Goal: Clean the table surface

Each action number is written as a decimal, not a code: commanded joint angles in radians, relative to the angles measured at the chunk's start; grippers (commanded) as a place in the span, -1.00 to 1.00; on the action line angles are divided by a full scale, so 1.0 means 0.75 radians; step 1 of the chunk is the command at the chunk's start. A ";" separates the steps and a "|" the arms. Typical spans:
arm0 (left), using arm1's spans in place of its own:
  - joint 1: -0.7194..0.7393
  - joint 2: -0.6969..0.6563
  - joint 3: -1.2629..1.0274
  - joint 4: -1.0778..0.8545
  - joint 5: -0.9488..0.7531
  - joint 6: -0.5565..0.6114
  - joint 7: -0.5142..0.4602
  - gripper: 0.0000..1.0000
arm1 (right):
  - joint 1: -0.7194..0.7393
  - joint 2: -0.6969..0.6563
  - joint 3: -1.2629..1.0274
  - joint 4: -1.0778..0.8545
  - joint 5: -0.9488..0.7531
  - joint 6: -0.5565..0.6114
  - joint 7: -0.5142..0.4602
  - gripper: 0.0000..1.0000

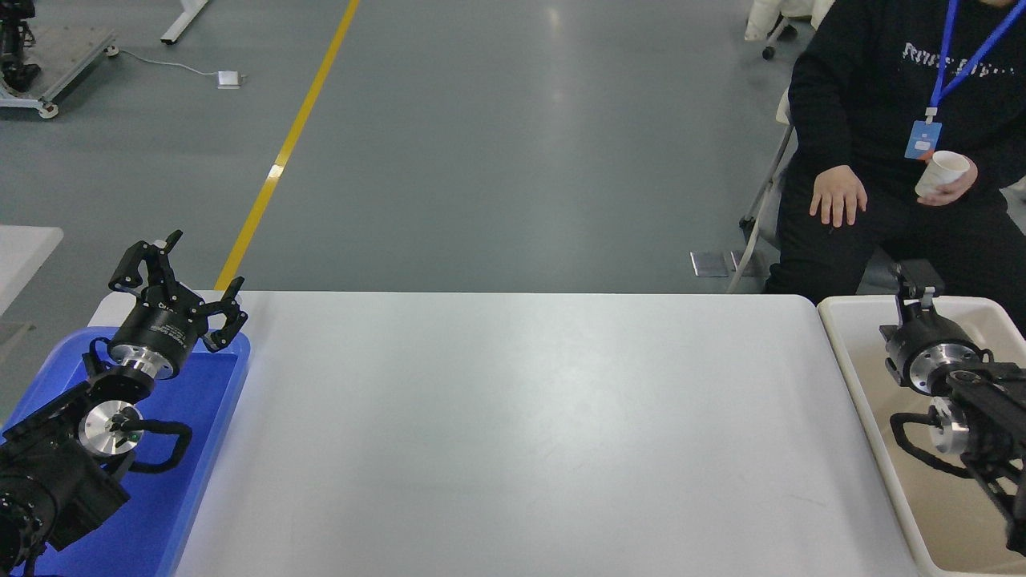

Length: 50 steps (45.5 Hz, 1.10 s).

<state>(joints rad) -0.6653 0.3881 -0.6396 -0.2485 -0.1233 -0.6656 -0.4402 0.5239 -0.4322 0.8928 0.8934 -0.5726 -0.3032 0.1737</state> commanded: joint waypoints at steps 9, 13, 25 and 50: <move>-0.001 0.000 0.002 0.000 -0.001 0.000 0.000 1.00 | -0.114 0.355 0.213 0.093 -0.010 0.261 0.294 1.00; -0.001 0.000 0.000 0.000 0.001 0.000 0.000 1.00 | -0.126 0.394 0.215 0.085 -0.010 0.304 0.294 1.00; -0.001 0.000 0.000 0.000 -0.001 0.000 0.000 1.00 | -0.148 0.464 0.247 0.079 -0.010 0.343 0.294 1.00; -0.001 0.000 0.000 0.000 0.001 0.000 0.000 1.00 | -0.163 0.464 0.317 0.016 0.131 0.343 0.292 1.00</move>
<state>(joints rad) -0.6657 0.3881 -0.6396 -0.2485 -0.1234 -0.6657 -0.4403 0.4061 -0.0870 1.1055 0.9293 -0.5487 -0.0493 0.3925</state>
